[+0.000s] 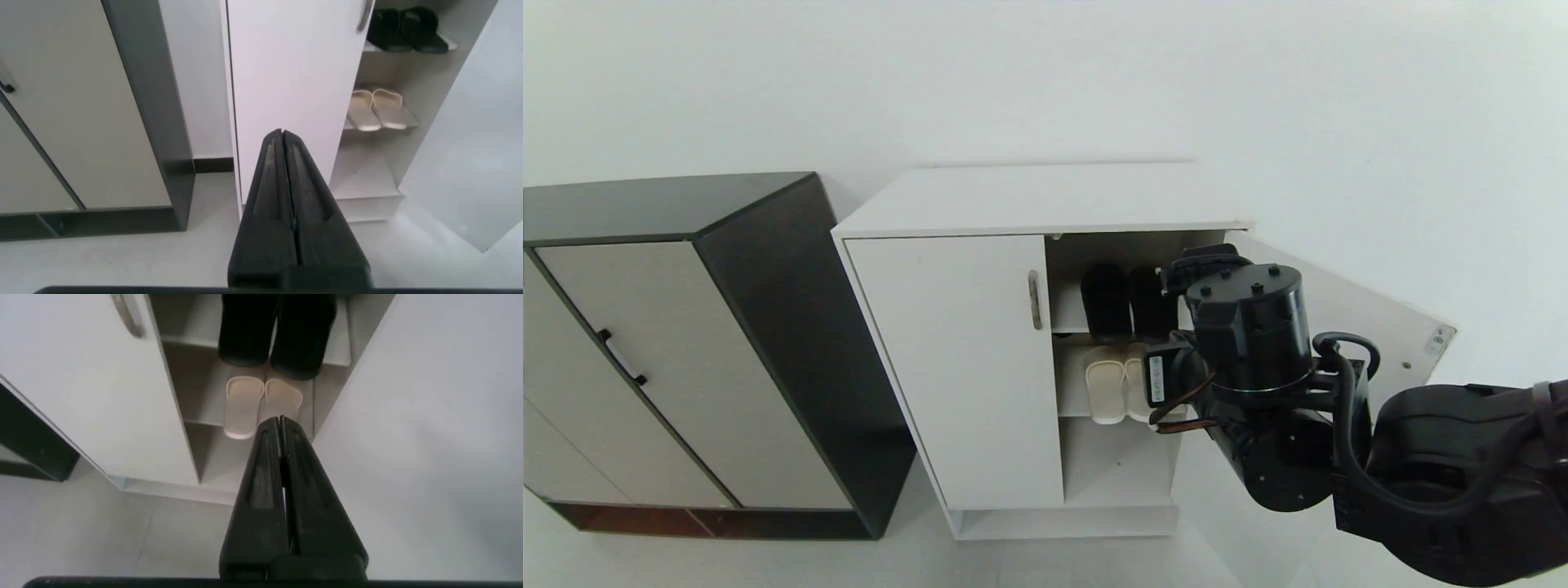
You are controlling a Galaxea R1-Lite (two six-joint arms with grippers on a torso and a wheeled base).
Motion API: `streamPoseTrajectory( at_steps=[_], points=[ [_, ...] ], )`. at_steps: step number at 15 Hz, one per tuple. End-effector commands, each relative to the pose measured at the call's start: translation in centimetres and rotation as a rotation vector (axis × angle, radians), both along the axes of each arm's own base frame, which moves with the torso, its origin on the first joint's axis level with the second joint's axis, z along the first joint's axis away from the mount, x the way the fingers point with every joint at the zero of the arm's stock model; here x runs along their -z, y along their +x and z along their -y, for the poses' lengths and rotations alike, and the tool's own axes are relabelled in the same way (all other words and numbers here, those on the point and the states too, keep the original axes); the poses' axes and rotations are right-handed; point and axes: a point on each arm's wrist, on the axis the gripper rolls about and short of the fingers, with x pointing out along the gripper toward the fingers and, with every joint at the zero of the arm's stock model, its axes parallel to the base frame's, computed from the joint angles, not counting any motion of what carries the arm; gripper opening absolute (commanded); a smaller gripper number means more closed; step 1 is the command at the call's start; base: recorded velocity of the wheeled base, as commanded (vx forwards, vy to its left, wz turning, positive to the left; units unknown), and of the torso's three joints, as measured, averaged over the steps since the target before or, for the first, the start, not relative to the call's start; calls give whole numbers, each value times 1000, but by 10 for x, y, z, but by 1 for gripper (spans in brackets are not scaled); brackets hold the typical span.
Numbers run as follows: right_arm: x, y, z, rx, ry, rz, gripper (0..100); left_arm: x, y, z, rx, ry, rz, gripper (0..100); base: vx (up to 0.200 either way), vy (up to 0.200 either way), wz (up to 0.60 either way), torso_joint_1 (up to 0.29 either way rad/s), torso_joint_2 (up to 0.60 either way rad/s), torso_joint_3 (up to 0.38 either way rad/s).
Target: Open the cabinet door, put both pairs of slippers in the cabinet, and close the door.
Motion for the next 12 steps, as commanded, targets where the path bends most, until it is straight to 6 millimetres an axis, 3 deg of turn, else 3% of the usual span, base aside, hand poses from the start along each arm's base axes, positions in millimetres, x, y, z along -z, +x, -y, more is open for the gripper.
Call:
streamPoseTrajectory(
  at_steps=[1,12],
  points=[
    [1,0,-1,-1,-3,-2,0,0,0,0,0,0,0,0,0,0,0,183,-491,-310],
    [3,1,-1,1,-5,-5,0,0,0,0,0,0,0,0,0,0,0,218,-532,-315]
  ],
)
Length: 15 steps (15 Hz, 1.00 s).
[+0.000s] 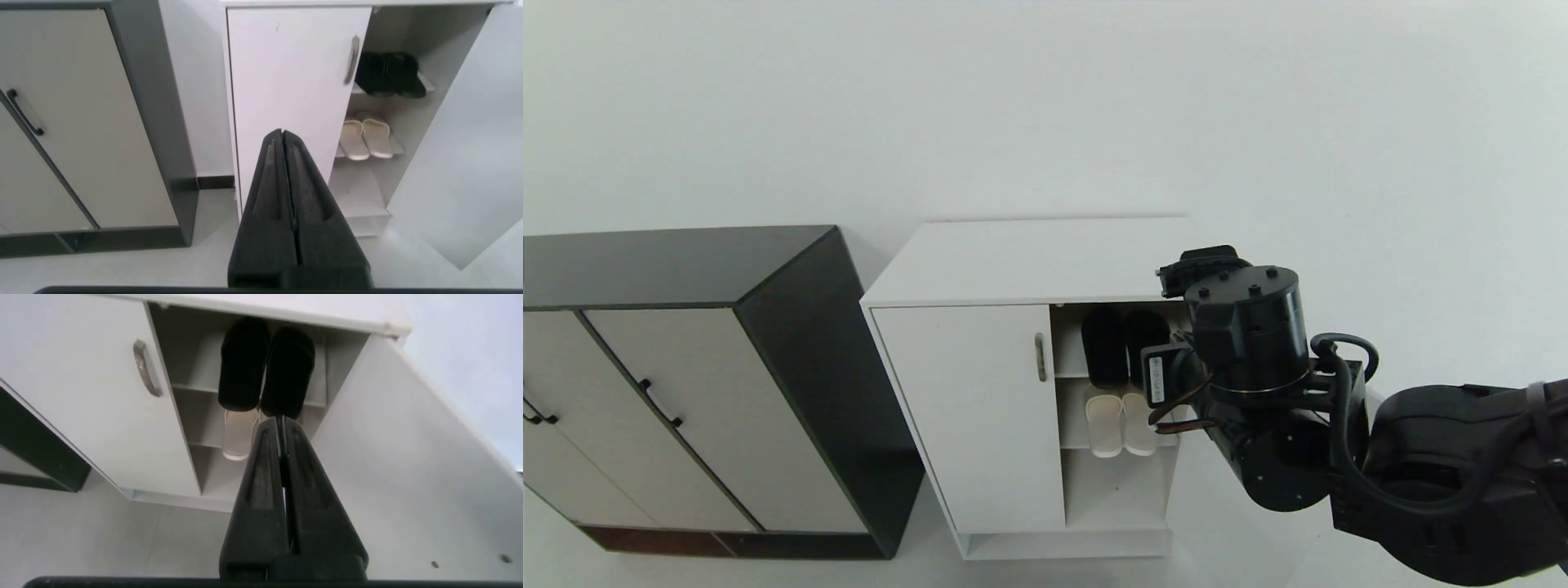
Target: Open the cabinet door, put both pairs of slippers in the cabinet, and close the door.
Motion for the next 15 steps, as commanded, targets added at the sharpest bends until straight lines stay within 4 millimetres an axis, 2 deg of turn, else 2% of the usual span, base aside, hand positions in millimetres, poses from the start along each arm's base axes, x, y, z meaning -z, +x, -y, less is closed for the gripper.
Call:
streamPoseTrajectory(
  at_steps=[1,4,9,15],
  points=[
    [2,0,0,-2,-5,-4,0,0,0,0,0,0,0,0,0,0,0,256,-569,-320],
    [4,-1,1,-6,-23,-3,0,0,0,0,0,0,0,0,0,0,0,235,-525,-287],
    [5,0,0,-6,-23,-3,0,0,0,0,-1,0,0,0,0,0,0,19,-38,-22],
    [5,2,2,0,-23,-4,0,0,0,0,0,0,0,0,0,0,-600,6,0,0]
  ],
)
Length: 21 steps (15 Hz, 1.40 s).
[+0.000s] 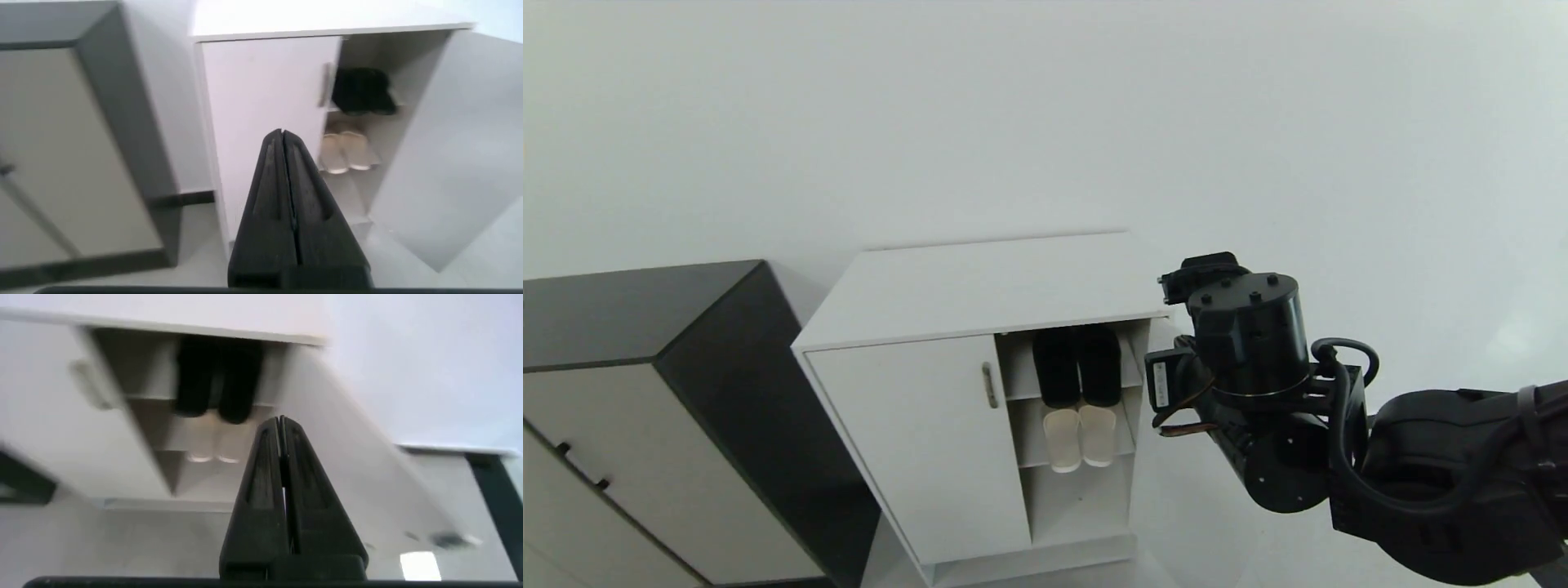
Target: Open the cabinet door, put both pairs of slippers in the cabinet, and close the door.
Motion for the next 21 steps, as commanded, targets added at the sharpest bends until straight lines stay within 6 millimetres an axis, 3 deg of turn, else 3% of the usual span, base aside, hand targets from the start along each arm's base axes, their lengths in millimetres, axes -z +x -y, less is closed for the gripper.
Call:
streamPoseTrajectory(
  at_steps=[1,6,10,12,16,21],
  points=[
    [0,2,1,5,1,1,0,0,0,0,0,0,0,0,0,0,-600,7,2,2],
    [-4,17,14,33,16,19,0,0,0,0,0,0,0,0,0,0,-240,-2,1,2],
    [-6,47,40,-2,84,28,0,0,0,0,0,-5,0,0,0,0,0,0,0,0],
    [-2,53,43,3,82,18,0,0,0,0,0,-5,0,0,0,0,0,0,0,0],
    [6,64,45,20,74,3,0,0,0,0,0,-5,0,0,-200,0,0,6,4,-4],
    [23,91,44,58,96,-13,0,0,0,0,-1,-5,0,0,0,0,0,0,0,0]
  ],
)
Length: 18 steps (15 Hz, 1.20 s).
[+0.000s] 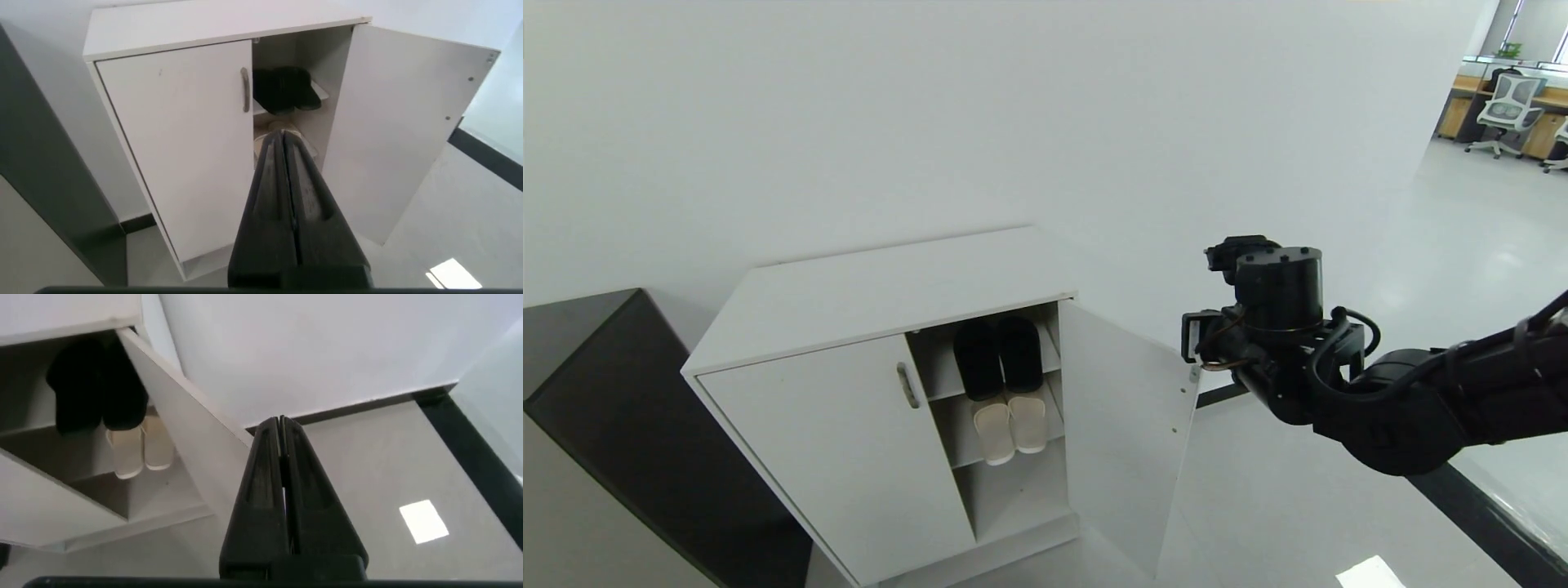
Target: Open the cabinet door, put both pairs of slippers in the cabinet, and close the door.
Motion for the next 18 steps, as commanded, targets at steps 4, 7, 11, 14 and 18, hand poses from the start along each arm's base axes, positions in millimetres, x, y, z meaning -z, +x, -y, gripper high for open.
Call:
streamPoseTrajectory(
  at_steps=[4,7,11,14,18],
  points=[
    [34,39,-4,46,-5,-51,0,0,0,0,0,-1,0,0,0,0,0,0,0,0],
    [44,48,0,55,-10,-68,0,0,0,0,0,-1,0,0,0,0,0,0,0,0],
    [57,60,1,62,1,-88,0,0,0,0,-1,-1,0,0,0,0,0,0,0,0],
    [59,61,1,62,-2,-93,0,0,0,0,0,-1,0,0,0,0,0,0,0,0],
    [64,61,0,62,-11,-106,0,0,0,0,0,-1,0,0,0,0,0,0,0,0]
  ],
)
